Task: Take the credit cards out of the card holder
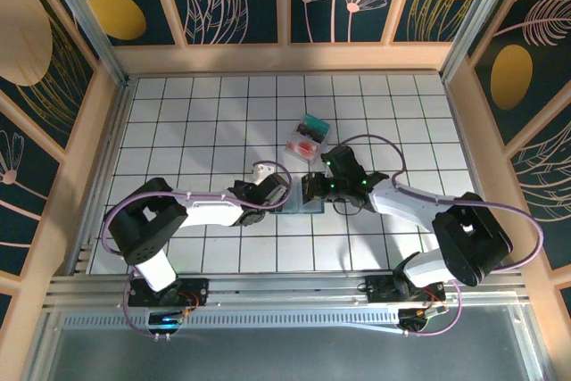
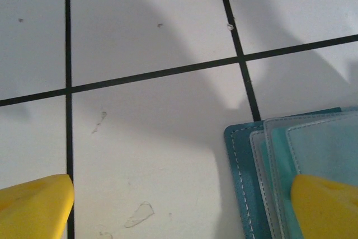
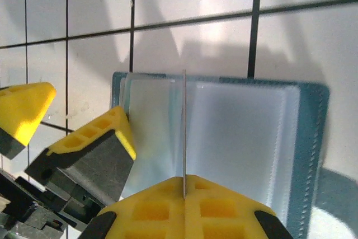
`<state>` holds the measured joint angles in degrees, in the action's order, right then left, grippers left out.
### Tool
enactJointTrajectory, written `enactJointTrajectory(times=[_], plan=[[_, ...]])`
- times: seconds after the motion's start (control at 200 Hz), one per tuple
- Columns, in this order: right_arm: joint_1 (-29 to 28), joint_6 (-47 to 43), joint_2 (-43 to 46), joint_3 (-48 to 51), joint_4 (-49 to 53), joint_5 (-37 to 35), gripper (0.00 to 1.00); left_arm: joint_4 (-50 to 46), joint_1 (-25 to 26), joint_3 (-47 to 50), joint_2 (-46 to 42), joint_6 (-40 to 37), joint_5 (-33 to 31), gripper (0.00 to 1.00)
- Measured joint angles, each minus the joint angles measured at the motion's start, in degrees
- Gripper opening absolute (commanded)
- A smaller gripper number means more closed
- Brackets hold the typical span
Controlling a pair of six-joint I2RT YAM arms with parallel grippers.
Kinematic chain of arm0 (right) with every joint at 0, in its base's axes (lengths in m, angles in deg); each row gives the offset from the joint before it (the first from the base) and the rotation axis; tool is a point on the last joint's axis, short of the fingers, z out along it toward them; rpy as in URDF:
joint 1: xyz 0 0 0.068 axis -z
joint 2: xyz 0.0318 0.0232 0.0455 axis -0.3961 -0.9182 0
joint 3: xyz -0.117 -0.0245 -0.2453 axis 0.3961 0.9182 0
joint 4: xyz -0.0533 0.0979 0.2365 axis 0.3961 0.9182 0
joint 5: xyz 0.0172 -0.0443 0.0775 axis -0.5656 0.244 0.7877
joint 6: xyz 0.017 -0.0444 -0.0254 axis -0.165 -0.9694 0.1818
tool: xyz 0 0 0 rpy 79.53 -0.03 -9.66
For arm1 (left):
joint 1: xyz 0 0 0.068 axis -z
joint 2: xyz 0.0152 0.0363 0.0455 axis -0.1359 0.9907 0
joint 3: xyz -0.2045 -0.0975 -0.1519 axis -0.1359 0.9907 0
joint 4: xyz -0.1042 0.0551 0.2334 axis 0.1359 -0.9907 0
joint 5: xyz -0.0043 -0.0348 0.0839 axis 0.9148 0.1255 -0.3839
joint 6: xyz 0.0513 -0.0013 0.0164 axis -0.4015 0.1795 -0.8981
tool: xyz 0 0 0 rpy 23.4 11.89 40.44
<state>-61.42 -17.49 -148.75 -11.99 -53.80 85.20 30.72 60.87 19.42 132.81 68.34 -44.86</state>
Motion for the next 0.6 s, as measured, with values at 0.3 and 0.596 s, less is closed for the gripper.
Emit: enactJointTrajectory(times=[0.3,0.596], plan=[[0.9,-15.2,0.5,-10.8,5.5,-8.8,0.0,-3.0,0.0,0.5,-3.0,-2.8,-1.3,0.99],[3.5,-35.0,-4.3,-19.3,5.3,-14.2,0.0,-3.9,-0.1,0.5,-11.9,-2.9,-1.2,0.99]])
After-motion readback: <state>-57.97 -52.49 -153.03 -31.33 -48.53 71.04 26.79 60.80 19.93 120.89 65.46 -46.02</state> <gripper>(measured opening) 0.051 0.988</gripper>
